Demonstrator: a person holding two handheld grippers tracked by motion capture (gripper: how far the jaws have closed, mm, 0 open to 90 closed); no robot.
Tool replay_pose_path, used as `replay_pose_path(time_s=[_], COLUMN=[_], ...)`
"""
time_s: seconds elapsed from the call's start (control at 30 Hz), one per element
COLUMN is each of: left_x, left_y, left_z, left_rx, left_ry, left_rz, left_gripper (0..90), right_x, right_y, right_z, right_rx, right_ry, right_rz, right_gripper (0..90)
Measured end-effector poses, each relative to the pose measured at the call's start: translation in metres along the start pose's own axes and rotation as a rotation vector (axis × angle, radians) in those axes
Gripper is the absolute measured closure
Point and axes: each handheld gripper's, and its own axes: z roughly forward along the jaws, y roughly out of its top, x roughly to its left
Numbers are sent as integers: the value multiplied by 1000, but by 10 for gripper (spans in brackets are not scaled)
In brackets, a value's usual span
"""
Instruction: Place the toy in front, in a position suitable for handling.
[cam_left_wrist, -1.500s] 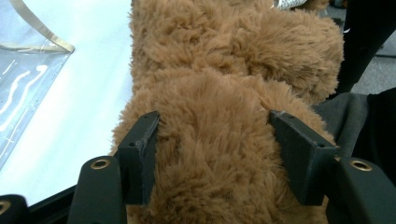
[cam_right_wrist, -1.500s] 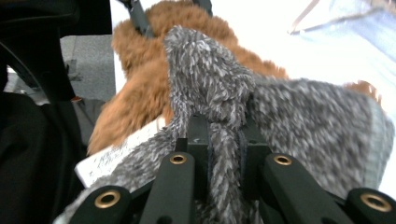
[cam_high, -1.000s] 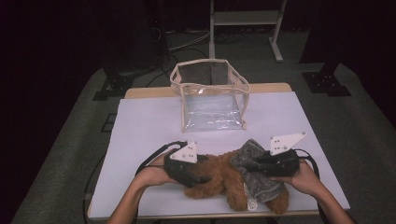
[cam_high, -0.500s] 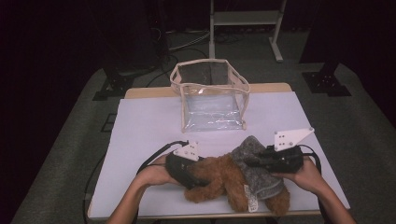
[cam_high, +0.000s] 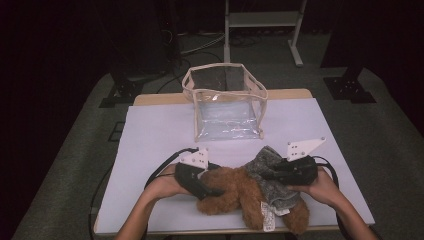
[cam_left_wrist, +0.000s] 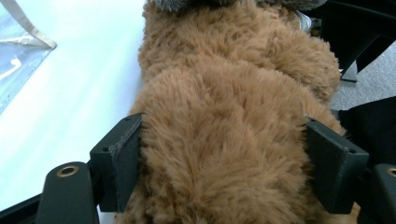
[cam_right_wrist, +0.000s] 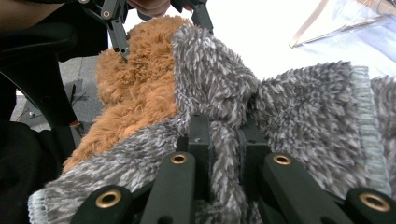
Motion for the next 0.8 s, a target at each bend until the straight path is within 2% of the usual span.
replay_pose_path(time_s=[0.2,0.27,0.33,0.4,0.43,0.5,0.63,0.8], left_x=[1,-1,-3,-5,-5,-4,-4,4], left_y=[-5,-5,-4,-2,-1,2,9,13], left_z=[7,9,8,7,6,5,1,-9], left_rx=[-19,-15,-1,11,11,13,39,46], left_ry=[-45,-51,-27,7,21,53,113,159], left_rz=[-34,-29,-9,39,49,52,99,105], left_gripper=[192,252,389,510,566,592,621,623], right_x=[4,5,6,6,6,6,2,-8], right_y=[-2,-3,-3,-4,-5,-5,-3,9], right_z=[0,0,-1,-2,-3,-4,-6,-2], right_rx=[-12,-16,-17,-26,-31,-40,-54,-66], right_ry=[-2,-3,-8,-9,-12,-26,-52,-40], right_rz=[-4,-6,-5,0,3,8,7,10], right_gripper=[791,790,790,790,790,789,786,784])
